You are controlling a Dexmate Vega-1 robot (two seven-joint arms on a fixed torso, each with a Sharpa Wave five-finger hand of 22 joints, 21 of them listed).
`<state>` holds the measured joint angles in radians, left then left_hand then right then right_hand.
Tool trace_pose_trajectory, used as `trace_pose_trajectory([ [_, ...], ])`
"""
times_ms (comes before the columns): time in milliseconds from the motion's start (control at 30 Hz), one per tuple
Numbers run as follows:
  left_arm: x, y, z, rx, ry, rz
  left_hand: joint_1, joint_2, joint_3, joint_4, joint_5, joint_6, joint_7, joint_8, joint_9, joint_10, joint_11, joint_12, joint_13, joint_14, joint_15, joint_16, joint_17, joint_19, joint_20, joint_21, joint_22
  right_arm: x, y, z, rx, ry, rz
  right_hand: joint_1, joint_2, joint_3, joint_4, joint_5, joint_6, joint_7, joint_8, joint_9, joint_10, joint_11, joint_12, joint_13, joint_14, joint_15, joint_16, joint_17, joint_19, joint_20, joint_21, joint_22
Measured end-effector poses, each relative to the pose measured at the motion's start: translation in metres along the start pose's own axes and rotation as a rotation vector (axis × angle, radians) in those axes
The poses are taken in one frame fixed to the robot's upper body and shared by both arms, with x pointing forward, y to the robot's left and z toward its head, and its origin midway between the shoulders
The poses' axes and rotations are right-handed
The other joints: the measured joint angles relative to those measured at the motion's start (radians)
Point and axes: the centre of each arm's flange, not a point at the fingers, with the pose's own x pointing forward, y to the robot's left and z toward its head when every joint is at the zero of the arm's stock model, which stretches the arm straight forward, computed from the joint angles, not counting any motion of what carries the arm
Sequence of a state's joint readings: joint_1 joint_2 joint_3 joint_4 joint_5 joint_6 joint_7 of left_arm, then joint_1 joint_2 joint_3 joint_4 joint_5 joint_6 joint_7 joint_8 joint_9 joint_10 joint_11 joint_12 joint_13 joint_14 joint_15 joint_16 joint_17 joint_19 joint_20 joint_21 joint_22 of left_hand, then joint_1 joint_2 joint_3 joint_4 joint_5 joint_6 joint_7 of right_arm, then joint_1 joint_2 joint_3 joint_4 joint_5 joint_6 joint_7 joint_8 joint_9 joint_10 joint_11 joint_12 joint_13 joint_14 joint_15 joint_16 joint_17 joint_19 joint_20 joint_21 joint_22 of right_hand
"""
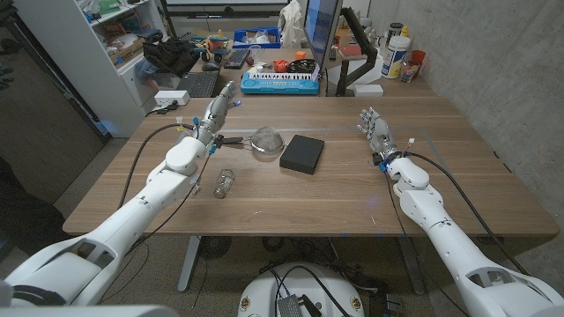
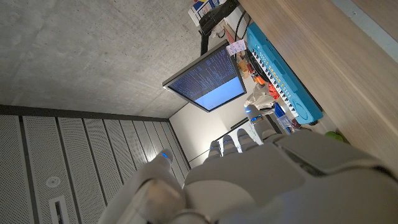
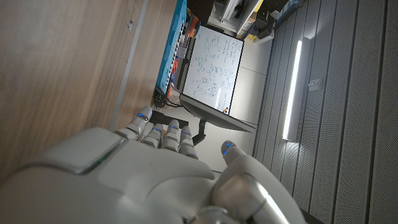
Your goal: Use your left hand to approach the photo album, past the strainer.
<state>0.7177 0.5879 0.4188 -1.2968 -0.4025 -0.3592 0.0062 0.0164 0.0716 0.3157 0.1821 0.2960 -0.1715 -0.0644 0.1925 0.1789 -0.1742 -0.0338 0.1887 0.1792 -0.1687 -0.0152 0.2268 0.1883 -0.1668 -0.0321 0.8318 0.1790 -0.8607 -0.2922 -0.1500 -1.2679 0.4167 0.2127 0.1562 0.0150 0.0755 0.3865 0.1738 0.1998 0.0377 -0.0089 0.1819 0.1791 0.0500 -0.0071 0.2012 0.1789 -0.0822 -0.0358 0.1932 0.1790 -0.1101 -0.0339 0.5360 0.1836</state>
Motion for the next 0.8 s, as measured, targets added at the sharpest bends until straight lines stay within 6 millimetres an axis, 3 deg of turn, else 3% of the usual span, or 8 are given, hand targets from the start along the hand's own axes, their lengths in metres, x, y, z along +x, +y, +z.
trace_pose_trajectory([
  [800,0.012,0.004,0.024,0.119,-0.052,-0.040,0.005,0.005,0.000,0.000,0.000,0.000,0.000,0.000,0.000,0.000,0.000,0.000,0.000,0.000,0.000,0.000,0.000,0.000,0.000,-0.004,0.000,0.000,0.006,0.005,-0.005,-0.022,0.009,0.000,0.000,0.000,0.000,0.000,0.000,0.000,0.000,0.000,0.000,0.000,0.000,0.000,0.000,0.000,0.000,0.000,0.000,0.000,-0.004,0.000],
])
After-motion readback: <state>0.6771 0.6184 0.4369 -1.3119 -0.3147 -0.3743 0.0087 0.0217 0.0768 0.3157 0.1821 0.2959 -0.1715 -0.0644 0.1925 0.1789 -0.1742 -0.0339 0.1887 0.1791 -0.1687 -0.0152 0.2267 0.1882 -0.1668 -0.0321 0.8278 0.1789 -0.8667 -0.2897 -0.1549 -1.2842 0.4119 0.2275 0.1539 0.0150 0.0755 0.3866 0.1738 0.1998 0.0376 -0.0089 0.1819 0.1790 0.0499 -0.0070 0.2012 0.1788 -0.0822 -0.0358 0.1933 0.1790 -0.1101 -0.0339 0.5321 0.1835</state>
